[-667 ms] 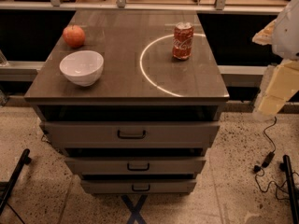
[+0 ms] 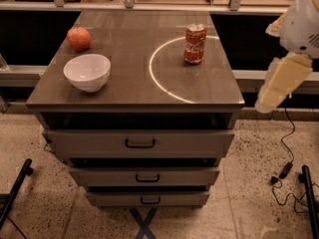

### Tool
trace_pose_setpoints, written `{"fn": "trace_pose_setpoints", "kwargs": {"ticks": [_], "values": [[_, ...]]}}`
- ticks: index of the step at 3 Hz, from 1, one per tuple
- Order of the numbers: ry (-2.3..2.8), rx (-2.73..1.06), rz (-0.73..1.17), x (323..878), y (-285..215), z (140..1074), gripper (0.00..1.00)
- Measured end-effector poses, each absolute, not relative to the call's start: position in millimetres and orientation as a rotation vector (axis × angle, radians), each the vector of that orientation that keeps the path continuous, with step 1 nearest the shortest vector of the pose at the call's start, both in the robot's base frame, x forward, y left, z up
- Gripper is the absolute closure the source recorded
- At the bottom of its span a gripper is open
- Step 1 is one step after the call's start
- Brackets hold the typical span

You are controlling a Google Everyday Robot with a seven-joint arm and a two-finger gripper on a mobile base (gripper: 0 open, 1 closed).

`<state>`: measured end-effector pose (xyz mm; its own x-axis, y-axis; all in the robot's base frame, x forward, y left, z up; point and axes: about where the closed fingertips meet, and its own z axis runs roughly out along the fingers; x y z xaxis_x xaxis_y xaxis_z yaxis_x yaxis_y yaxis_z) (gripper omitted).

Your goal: Pick coke can

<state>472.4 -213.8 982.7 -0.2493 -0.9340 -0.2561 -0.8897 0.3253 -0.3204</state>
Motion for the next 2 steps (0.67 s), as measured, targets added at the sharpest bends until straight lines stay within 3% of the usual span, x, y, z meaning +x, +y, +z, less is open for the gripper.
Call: {"fn": "trace_pose_setpoints", "kwargs": {"ticks": [2], "values": [[1.967, -1.307, -0.09, 622.4, -207.2, 1006.1, 0.0]]}}
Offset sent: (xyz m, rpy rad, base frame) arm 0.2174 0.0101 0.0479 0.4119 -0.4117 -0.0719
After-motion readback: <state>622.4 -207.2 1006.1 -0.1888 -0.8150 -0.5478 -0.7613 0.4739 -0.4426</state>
